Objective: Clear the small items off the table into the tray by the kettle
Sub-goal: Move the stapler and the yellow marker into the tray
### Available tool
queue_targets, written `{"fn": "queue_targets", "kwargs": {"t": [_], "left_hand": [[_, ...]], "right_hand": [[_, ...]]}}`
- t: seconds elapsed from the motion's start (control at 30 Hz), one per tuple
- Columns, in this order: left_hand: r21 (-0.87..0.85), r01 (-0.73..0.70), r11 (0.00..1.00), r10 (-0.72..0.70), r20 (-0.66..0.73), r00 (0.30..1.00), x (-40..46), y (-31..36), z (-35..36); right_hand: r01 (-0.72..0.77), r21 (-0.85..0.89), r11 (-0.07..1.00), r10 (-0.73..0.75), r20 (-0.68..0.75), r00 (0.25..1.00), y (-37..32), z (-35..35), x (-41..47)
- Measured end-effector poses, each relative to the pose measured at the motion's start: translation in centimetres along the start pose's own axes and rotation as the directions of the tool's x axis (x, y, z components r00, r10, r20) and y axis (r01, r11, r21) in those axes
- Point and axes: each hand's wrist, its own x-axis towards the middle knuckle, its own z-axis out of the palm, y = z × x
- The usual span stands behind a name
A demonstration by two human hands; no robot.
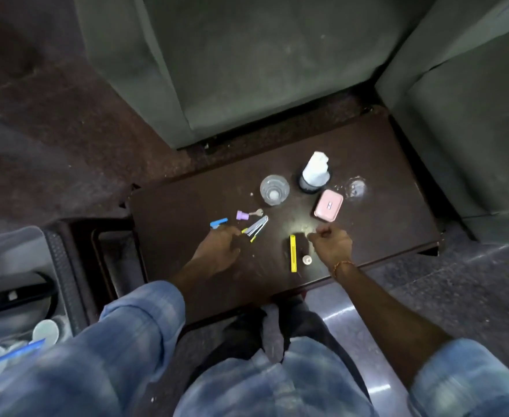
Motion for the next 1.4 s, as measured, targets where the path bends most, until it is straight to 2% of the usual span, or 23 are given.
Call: {"fn": "queue_targets", "kwargs": {"t": [0.13, 0.27, 0.47, 0.67, 0.8, 0.97, 1.13, 1.23, 1.4], "left_hand": [[0.007, 0.037, 0.999, -0.037, 0.011, 0.999, 1.7, -0.8, 1.9], [0.024, 0.036, 0.999, -0.036, -0.005, 0.999, 4.4, -0.8, 4.2], [0.202, 0.107, 0.973, -0.093, -0.079, 0.993, 9.1, -0.6, 8.9], [0.351, 0.170, 0.921, -0.119, -0.162, 0.979, 11.3, -1.5, 13.0], [0.351, 0.166, 0.922, -0.110, -0.174, 0.979, 11.3, -1.5, 13.2], [0.238, 0.197, 0.951, -0.159, -0.172, 0.972, 8.7, -0.5, 11.1], [0.011, 0.108, 0.994, -0.104, -0.185, 0.977, 4.5, 1.5, 5.6], [-0.030, 0.030, 0.999, -0.036, -0.225, 0.974, 1.3, 2.7, 1.2], [-0.022, 0.029, 0.999, -0.035, -0.342, 0.939, -5.4, 1.9, -5.5]], "right_hand": [[-0.075, -0.086, 0.994, 0.077, 0.024, 0.997, 1.8, 2.1, 1.8], [-0.064, -0.205, 0.977, 0.075, 0.049, 0.996, 3.6, 4.9, 4.2], [0.039, -0.431, 0.901, 0.055, 0.204, 0.978, 6.7, 8.1, 7.9], [0.186, -0.465, 0.866, -0.048, 0.293, 0.955, 8.6, 10.4, 9.7], [0.251, -0.445, 0.860, -0.109, 0.320, 0.941, 8.1, 10.9, 10.0], [0.308, -0.454, 0.836, -0.173, 0.316, 0.933, 5.9, 8.4, 8.8], [0.321, -0.407, 0.855, -0.199, 0.313, 0.929, 2.1, 4.7, 5.7], [0.429, -0.382, 0.819, -0.311, 0.333, 0.890, -1.0, 2.7, 3.2], [0.582, -0.353, 0.733, -0.463, 0.368, 0.807, -6.6, 0.6, -0.2]]}}
